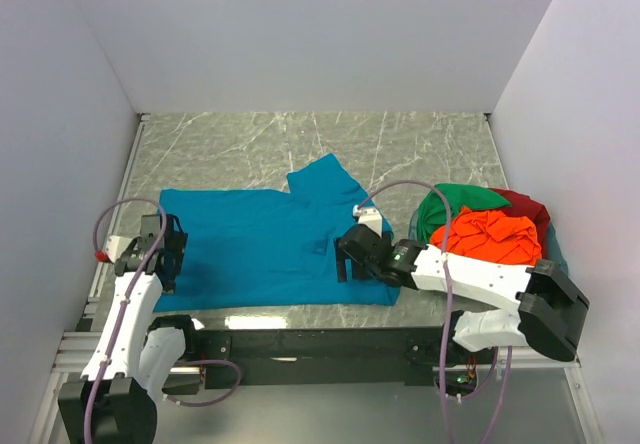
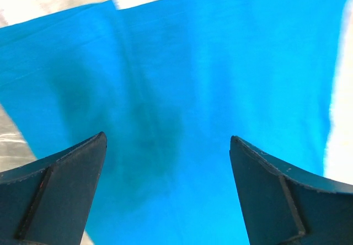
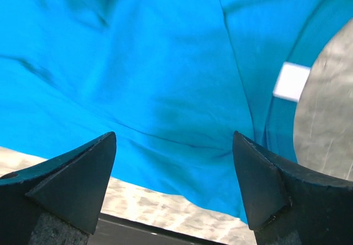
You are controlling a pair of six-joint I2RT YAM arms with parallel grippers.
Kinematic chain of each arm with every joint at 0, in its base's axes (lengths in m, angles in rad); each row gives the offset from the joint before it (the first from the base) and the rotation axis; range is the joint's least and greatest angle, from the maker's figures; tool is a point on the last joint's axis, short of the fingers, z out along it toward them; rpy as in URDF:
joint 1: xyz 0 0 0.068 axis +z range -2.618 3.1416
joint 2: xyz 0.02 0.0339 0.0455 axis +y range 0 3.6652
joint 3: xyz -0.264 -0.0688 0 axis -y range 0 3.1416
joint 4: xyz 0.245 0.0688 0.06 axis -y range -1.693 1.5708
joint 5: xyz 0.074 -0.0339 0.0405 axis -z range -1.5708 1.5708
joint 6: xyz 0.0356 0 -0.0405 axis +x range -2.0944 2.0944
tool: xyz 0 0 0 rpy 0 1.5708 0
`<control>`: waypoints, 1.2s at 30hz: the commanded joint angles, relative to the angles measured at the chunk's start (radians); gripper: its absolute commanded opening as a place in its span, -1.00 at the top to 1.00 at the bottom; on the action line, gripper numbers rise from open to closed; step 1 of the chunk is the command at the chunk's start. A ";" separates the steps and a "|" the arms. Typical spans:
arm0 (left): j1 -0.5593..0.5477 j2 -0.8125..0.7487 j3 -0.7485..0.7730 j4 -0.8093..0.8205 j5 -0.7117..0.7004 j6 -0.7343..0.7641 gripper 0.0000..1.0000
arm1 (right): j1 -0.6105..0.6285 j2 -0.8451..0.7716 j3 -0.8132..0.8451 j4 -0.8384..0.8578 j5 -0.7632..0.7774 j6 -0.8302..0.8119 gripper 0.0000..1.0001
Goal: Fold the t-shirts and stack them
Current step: Fold the tshirt
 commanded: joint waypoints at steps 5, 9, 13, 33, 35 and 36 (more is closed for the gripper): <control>-0.001 0.001 0.176 -0.010 -0.029 0.078 -0.99 | -0.018 -0.038 0.155 -0.054 0.117 -0.052 -0.90; 0.001 0.045 0.253 0.034 0.005 0.133 -0.99 | -0.047 -0.032 0.241 -0.057 0.136 -0.093 -0.97; -0.001 0.090 0.323 0.063 0.007 0.167 -0.99 | -0.083 -0.024 0.301 -0.049 0.145 -0.141 -0.99; 0.057 0.695 0.786 0.171 0.053 0.363 -0.99 | -0.347 0.220 0.571 0.033 -0.036 -0.250 -0.99; 0.068 0.772 0.848 0.145 0.048 0.374 -0.94 | -0.372 0.248 0.591 0.040 -0.053 -0.264 -0.99; 0.077 0.842 0.906 0.139 0.043 0.379 -0.92 | -0.380 0.257 0.597 0.049 -0.059 -0.274 -0.99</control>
